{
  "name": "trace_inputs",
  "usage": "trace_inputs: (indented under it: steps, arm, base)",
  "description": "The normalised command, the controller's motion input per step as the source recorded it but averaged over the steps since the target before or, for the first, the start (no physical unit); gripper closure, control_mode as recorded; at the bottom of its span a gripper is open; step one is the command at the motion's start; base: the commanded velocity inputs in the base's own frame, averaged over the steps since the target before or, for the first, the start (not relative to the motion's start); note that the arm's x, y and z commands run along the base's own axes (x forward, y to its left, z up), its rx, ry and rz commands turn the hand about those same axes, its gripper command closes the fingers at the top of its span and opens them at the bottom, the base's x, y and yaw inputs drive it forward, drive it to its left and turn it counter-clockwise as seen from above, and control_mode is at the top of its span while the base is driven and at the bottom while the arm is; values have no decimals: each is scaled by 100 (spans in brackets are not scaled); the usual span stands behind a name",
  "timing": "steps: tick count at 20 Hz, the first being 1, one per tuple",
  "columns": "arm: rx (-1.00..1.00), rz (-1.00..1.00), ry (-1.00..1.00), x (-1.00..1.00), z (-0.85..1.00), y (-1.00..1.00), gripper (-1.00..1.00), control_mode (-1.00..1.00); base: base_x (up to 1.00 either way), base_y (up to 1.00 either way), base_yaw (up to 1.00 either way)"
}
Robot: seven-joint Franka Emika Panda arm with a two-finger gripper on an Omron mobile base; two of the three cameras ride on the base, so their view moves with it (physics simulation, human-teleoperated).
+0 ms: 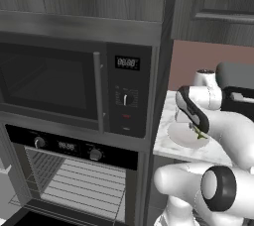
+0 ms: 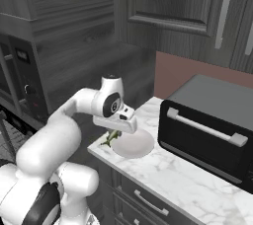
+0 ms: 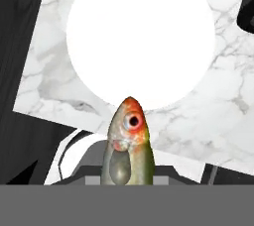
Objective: Take the fish from the oven and place it on the plate on the counter.
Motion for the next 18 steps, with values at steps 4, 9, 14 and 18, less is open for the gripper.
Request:
trace_inputs:
  steps: [4,9,14,18]
  arm:
    - [6,11,2,49,-49,3,100,-100]
    - [-3,1,0,44,-2,1,100,-100]
    - [-4,0,0,25,-10,-13,100,-100]
    - [0,-1,0,3,-22,-43,100,-100]
  base:
    - [0,0,0]
    - [0,0,0]
    - [0,0,0]
    - [0,0,0]
